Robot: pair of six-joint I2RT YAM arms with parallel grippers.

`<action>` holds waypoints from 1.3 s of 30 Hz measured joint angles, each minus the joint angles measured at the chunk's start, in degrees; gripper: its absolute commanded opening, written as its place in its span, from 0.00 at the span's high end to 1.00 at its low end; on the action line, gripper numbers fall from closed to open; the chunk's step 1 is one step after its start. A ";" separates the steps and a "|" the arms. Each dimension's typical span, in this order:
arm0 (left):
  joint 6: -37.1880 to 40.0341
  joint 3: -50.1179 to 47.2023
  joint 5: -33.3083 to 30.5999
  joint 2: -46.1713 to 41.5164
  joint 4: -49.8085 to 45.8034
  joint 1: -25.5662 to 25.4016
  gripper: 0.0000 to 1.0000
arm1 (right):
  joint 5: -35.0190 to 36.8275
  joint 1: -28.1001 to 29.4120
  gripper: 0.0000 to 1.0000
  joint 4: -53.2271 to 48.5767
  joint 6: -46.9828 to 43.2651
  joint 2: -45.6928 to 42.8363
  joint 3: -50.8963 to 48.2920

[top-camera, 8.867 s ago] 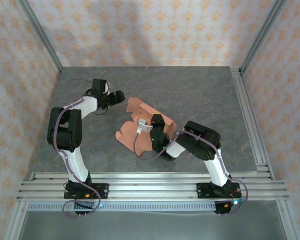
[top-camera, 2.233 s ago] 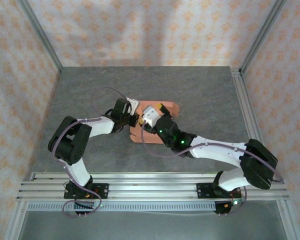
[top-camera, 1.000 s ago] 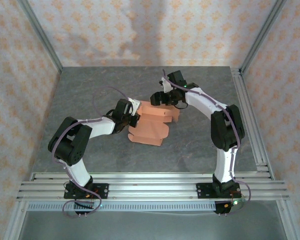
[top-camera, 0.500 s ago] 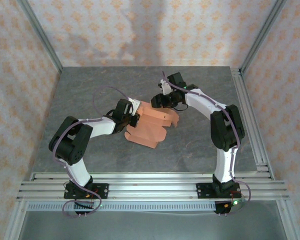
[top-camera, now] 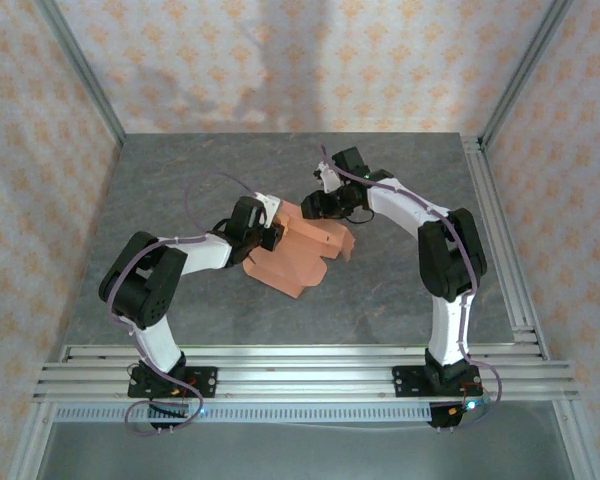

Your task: Fold the paper box

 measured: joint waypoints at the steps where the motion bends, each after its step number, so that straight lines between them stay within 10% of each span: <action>1: 0.00 0.00 0.00 0.22 0.20 0.00 0.68 | 0.00 0.00 0.50 -0.20 -0.15 0.11 0.11; 18: -1.75 -0.31 -1.66 3.50 5.97 0.00 0.64 | -0.07 0.85 0.50 -1.64 -0.35 0.52 0.74; 39: -3.43 -0.31 -1.16 4.55 7.23 0.04 0.98 | -0.33 0.85 0.46 -2.10 -0.11 1.49 1.77</action>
